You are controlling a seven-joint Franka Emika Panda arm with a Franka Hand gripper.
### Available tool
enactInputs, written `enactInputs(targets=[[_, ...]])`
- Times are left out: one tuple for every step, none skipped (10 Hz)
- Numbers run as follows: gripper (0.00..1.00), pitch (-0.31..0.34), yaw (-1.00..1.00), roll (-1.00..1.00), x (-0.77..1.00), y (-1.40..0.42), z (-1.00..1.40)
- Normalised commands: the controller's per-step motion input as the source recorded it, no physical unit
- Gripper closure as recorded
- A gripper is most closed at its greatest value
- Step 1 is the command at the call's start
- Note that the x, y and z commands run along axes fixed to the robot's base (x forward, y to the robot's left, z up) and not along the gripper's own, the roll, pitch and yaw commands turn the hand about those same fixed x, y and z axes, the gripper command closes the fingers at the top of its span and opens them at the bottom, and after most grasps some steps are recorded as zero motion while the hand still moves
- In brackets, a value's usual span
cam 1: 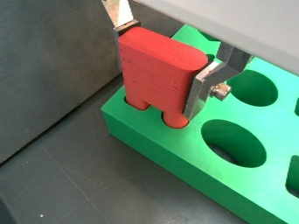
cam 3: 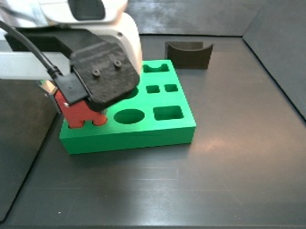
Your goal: Insert the square-circle object.
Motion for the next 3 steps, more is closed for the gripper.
enactInputs(targets=[[1.0,0.349,0.0,0.1,0.19,0.0,-0.42],[1.0,0.229,0.03,0.06,0.14,0.0,-0.4],[1.0,0.0,0.0,0.0,0.0,0.0,0.0]])
